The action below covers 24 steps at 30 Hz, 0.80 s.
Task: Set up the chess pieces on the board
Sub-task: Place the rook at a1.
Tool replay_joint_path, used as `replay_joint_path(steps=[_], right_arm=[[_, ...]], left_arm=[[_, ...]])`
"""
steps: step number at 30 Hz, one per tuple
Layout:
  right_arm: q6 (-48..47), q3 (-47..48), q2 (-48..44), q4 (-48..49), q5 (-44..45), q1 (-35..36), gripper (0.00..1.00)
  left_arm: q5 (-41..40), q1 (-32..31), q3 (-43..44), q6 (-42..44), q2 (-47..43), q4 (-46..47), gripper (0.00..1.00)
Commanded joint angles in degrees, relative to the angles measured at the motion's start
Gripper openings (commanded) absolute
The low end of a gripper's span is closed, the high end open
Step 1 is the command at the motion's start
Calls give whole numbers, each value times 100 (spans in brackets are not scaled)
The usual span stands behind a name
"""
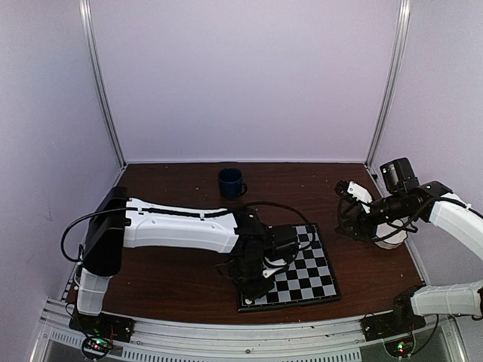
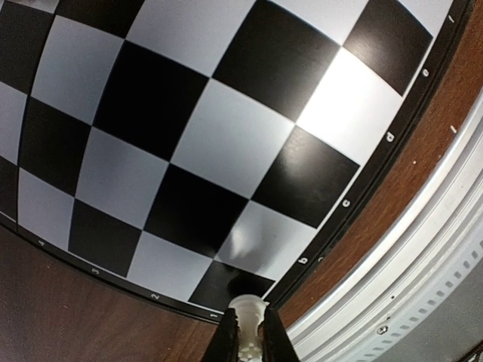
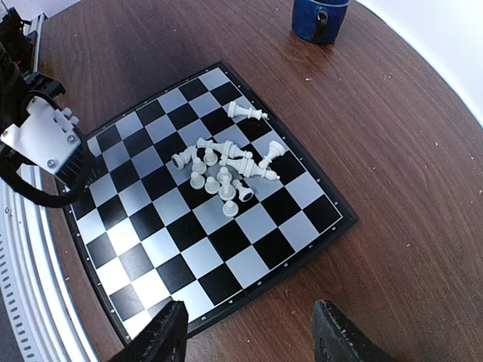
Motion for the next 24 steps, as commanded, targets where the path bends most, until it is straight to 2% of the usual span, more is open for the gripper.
replay_joint_path(steps=[1, 7, 16, 21, 24], right_arm=[[-38, -93, -5, 113, -132, -43, 59], [-51, -94, -9, 94, -167, -43, 59], [-65, -94, -18, 80, -185, -42, 59], [-73, -100, -43, 82, -177, -47, 59], [-74, -103, -45, 95, -176, -56, 59]], left_arm=[[-192, 4, -74, -40, 77, 130, 6], [-224, 34, -102, -39, 80, 122, 10], [-251, 39, -91, -72, -56, 121, 35], [-756, 96, 298, 30, -646, -95, 44], [-912, 418, 390, 98, -1095, 81, 47]])
